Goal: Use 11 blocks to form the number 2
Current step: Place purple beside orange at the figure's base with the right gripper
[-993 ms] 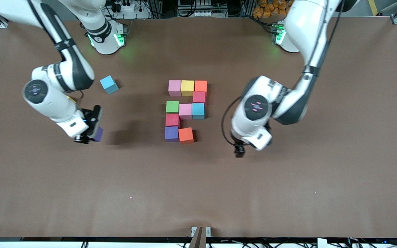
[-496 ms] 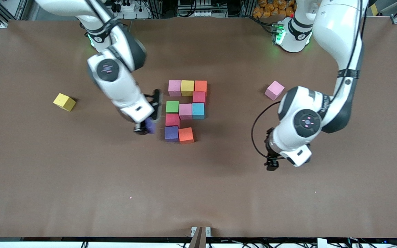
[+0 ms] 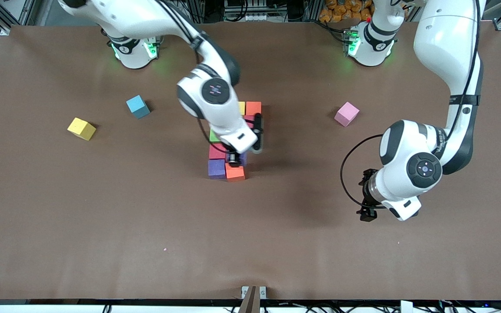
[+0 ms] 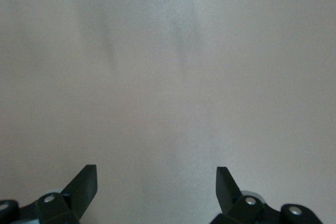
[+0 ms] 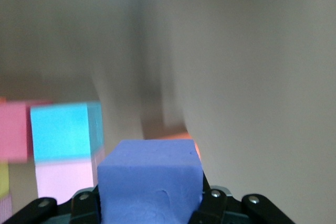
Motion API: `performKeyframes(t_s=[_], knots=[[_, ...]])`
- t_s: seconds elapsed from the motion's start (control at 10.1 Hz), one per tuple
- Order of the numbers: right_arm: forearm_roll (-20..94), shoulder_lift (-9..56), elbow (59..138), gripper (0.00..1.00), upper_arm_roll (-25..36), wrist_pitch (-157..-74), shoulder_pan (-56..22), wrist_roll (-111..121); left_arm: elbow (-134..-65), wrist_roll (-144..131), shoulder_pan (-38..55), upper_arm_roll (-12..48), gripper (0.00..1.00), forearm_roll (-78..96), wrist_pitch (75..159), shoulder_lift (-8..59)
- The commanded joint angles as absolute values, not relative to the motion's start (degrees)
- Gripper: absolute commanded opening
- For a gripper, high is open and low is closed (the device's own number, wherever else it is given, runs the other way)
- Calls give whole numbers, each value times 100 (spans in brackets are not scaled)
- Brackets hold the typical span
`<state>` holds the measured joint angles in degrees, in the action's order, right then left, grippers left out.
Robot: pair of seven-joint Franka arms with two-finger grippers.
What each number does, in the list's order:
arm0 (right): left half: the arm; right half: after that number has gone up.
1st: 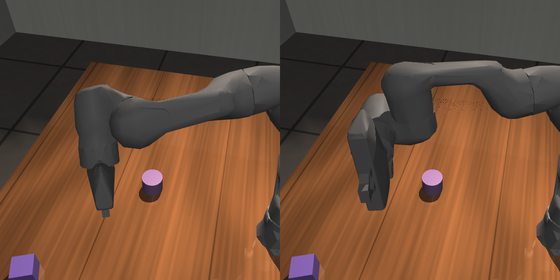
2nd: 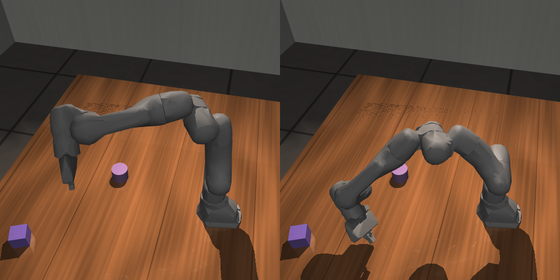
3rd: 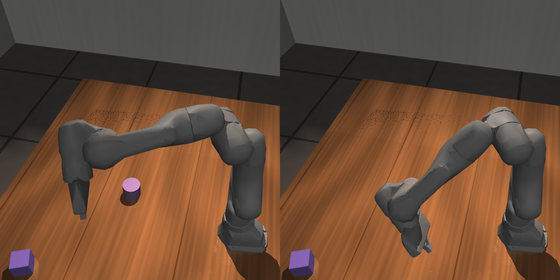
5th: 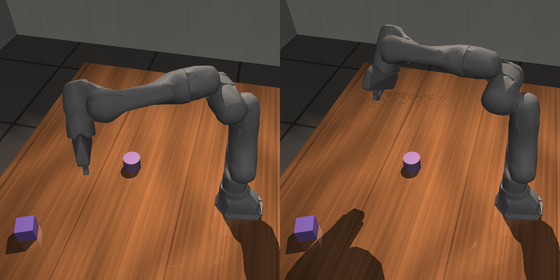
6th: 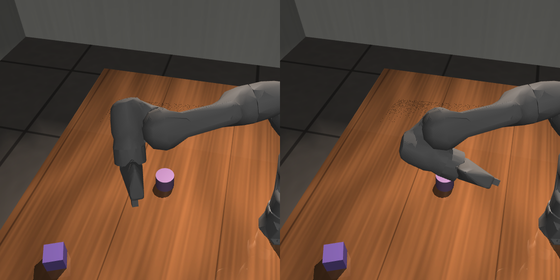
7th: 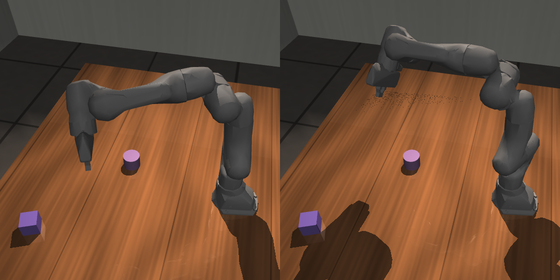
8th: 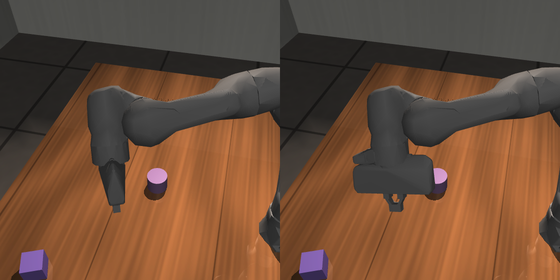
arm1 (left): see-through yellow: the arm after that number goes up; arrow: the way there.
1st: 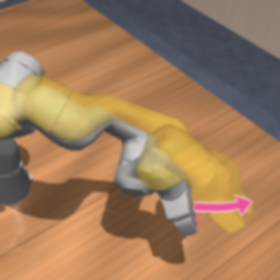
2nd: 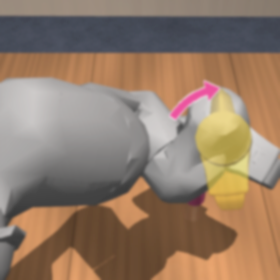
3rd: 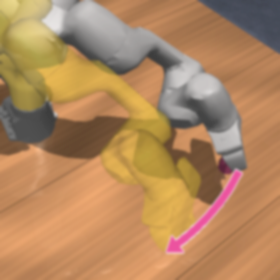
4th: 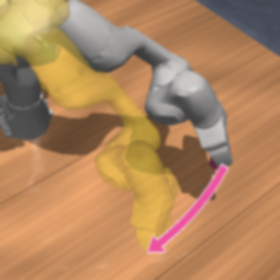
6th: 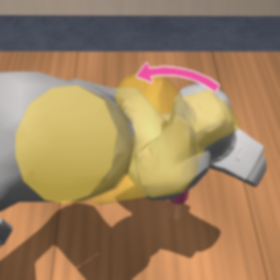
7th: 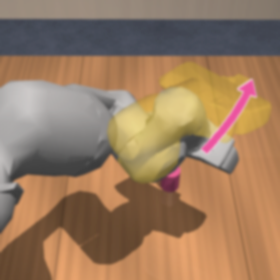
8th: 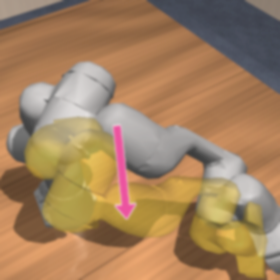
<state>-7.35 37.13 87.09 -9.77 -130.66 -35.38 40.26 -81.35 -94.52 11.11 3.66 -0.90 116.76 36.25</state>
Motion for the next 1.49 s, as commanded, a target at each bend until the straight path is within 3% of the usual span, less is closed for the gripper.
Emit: performKeyframes(t_s=[0.0, 0.2, 0.5, 1.39], knots=[[-527, 4385, 7832, 21, -721, -12946, -3805, 3990, -8156, -9195, 976, 396, 100, -193, 11637, 3551], [-484, 4508, 7551, 21, -276, -12754, -4278, 4025, -8156, -9088, 976, 396, 100, -185, 11637, 3559], [-457, 4974, 7094, 21, -229, -12832, -4263, 4043, -8156, -9026, 949, 395, 100, -193, 11637, 3568], [-360, 5264, 7207, 24, -281, -12990, -4192, 4017, -8156, -9026, 958, 396, 100, -176, 11637, 3586]])
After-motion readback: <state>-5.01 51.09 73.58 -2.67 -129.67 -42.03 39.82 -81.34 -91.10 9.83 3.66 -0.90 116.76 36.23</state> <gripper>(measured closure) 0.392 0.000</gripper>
